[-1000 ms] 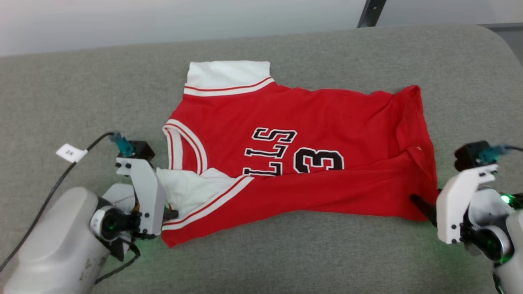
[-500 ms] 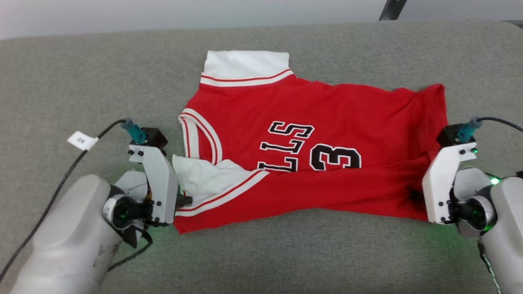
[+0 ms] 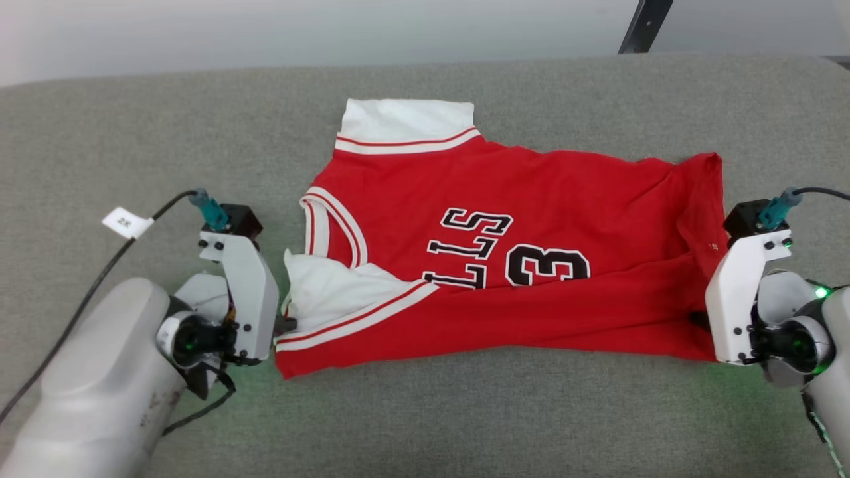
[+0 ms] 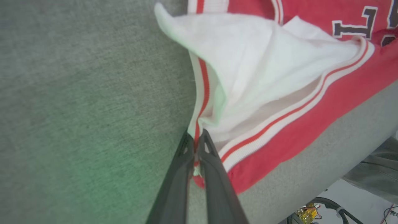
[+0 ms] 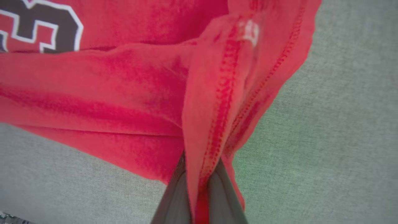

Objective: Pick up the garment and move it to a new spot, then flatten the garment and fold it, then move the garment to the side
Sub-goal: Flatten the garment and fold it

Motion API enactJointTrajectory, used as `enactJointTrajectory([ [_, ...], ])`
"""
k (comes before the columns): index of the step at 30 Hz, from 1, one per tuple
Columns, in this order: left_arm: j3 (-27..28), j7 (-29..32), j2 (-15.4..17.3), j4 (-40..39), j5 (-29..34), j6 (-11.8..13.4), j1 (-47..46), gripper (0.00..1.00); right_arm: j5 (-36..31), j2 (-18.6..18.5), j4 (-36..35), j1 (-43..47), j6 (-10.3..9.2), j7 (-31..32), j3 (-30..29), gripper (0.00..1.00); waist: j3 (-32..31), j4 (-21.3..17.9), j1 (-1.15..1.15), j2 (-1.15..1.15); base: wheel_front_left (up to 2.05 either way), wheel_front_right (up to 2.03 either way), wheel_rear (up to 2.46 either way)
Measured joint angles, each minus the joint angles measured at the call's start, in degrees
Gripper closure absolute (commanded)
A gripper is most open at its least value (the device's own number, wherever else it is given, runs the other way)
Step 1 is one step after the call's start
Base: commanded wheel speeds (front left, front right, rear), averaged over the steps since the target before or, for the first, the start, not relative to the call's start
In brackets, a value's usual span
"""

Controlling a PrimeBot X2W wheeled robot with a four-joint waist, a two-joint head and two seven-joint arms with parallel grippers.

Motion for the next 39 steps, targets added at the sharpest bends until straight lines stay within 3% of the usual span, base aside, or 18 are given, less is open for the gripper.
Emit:
enactJointTrajectory([
  [13, -0.8, 3.2, 2.7, -4.3, -0.3, 0.7, 0.5, 1.0, 5.7, -6.1, -4.8, 1.0, 0.02, 3.5, 2.2, 1.0, -3.7, 0.8, 0.0, 0.0, 0.0, 0.0, 0.0],
  [21, -0.8, 5.8, 4.8, -10.5, -1.0, 3.6, 3.7, 1.0, 7.4, -9.1, -10.4, 4.8, 0.04, 6.0, 1.6, 1.0, -4.9, 1.4, 0.0, 0.0, 0.0, 0.0, 0.0],
  [25, -0.7, 7.6, 6.4, -16.1, -1.9, 6.4, 6.6, 1.0, 8.0, -10.5, -14.5, 9.1, 0.09, 7.1, -0.8, 1.0, -4.6, 1.6, 0.0, 0.0, 0.0, 0.0, 0.0],
  [33, -0.6, 7.9, 7.3, -19.8, -2.5, 9.2, 10.3, 1.0, 6.3, -7.4, -16.3, 15.0, 0.08, 5.2, -5.1, 1.0, -2.6, 1.0, 0.0, 0.0, 0.0, 0.0, 0.0],
  [39, -1.2, 7.3, 5.9, -17.4, -2.5, 9.5, 11.1, 1.0, 3.7, -4.3, -13.6, 15.7, 0.07, 3.5, -5.6, 1.0, -1.3, 0.1, 0.0, 0.0, 0.0, 0.0, 0.0],
])
